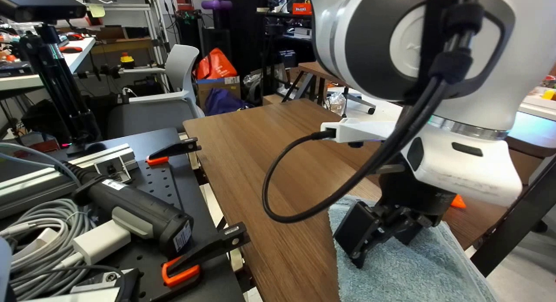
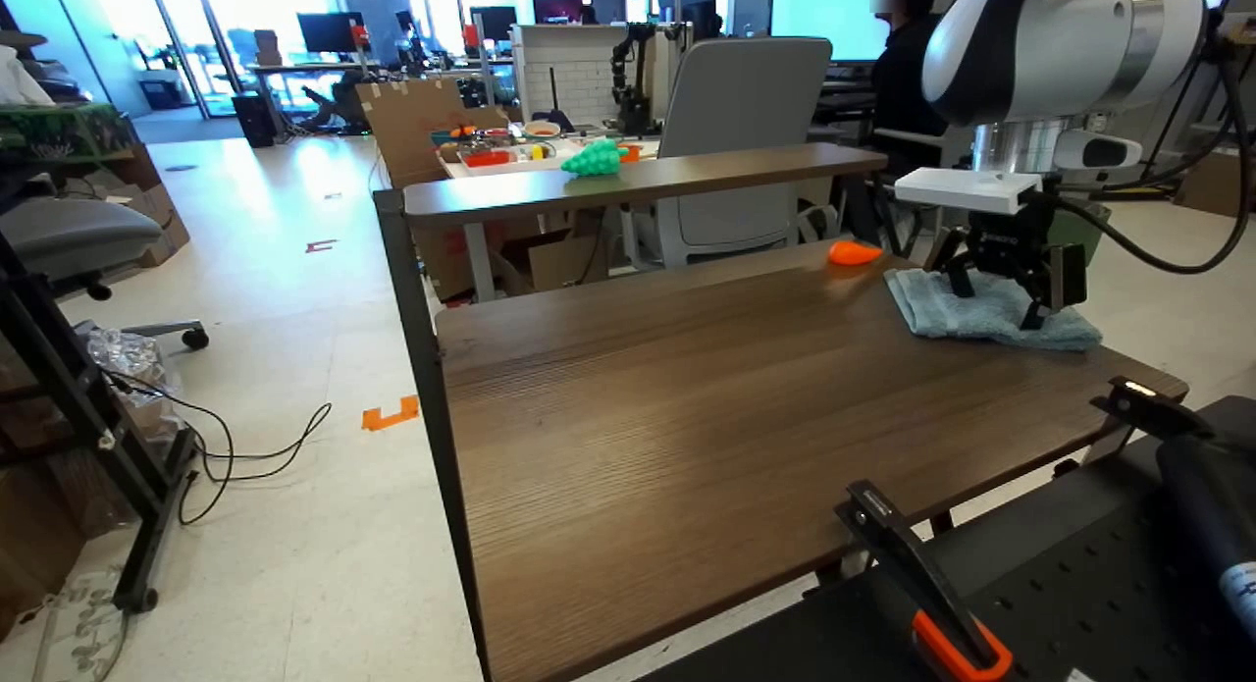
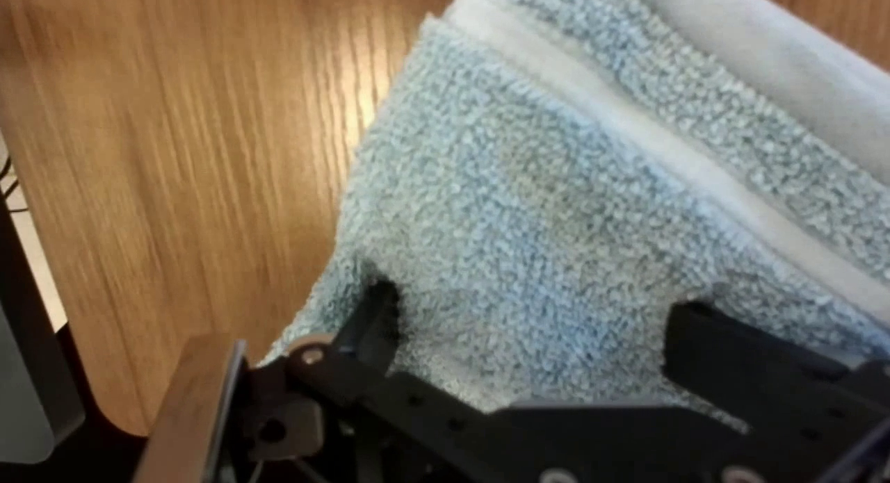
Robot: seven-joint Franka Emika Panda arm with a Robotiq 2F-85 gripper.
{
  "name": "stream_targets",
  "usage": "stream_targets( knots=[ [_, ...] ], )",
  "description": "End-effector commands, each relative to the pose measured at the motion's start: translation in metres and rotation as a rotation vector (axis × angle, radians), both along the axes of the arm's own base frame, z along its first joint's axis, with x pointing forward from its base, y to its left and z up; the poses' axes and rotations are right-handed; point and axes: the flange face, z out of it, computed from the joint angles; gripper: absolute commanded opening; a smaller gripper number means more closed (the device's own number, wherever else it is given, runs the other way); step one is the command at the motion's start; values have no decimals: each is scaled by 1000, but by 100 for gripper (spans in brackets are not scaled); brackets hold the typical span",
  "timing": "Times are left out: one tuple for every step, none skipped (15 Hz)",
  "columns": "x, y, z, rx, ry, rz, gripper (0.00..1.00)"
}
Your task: Clean up on the table
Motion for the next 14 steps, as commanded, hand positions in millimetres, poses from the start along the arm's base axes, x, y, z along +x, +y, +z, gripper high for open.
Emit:
stream_targets(
  knots=[
    [16, 10, -16, 100, 7, -14, 100],
    [15, 21, -17, 121, 6, 8, 100],
    [7, 33, -18, 134, 9, 51, 100],
    [-2, 47, -23, 133, 11, 100, 100],
    [-13, 54, -25, 120, 17, 155, 100],
    [-23, 60, -25, 119, 25, 202, 100],
    [-36, 62, -25, 110, 33, 254, 100],
    [-51, 61, -21, 97, 44, 304, 100],
    [-67, 57, -16, 84, 48, 359, 100],
    [-82, 54, -11, 74, 56, 411, 100],
    [-98, 48, -6, 66, 66, 463, 100],
    [-112, 42, -2, 56, 77, 517, 100],
    [-125, 35, 1, 50, 78, 561, 100],
    [-135, 28, 3, 52, 81, 585, 100]
  ],
)
